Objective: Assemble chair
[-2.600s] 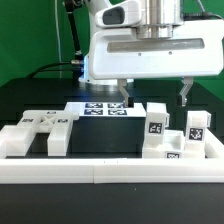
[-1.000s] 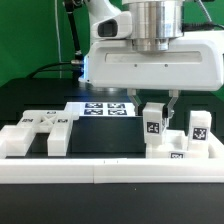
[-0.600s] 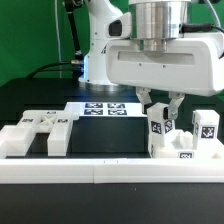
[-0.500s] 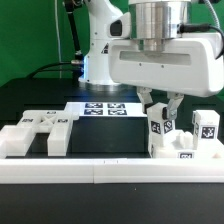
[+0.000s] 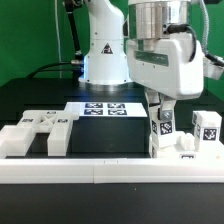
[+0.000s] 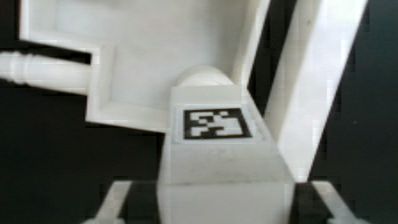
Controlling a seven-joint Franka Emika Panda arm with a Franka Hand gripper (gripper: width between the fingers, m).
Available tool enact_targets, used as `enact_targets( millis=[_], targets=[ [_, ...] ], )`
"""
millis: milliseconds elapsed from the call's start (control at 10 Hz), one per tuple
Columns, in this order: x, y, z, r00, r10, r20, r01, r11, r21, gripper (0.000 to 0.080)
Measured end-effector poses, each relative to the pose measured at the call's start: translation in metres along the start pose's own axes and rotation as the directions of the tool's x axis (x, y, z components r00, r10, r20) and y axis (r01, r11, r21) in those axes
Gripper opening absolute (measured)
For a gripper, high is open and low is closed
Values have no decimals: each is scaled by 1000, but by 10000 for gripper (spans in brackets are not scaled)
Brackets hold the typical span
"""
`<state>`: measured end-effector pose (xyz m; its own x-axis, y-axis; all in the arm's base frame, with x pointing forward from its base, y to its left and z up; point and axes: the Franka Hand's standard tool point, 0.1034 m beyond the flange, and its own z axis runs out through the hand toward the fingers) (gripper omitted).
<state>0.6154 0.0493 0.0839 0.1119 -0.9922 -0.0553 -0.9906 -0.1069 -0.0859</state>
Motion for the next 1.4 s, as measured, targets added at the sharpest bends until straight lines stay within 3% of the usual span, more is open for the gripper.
enact_targets(
  millis=[300, 600, 700, 800, 900, 1200, 1400],
  targets=[
    [-1, 0, 0, 984, 177, 1, -177, 984, 1, 291],
    [-2, 0, 0, 989, 148, 1, -148, 989, 1, 292],
    [-2, 0, 0, 998, 69, 1, -69, 998, 1, 474],
    [-2, 0, 0, 1000, 3, 1, -3, 1000, 1, 474],
    [-2, 0, 0, 995, -99, 1, 99, 995, 0, 617],
    [-2, 0, 0, 919, -395, 0, 395, 919, 1, 647],
    [-3, 0, 1, 781, -624, -7, 624, 781, 5, 649]
  ],
)
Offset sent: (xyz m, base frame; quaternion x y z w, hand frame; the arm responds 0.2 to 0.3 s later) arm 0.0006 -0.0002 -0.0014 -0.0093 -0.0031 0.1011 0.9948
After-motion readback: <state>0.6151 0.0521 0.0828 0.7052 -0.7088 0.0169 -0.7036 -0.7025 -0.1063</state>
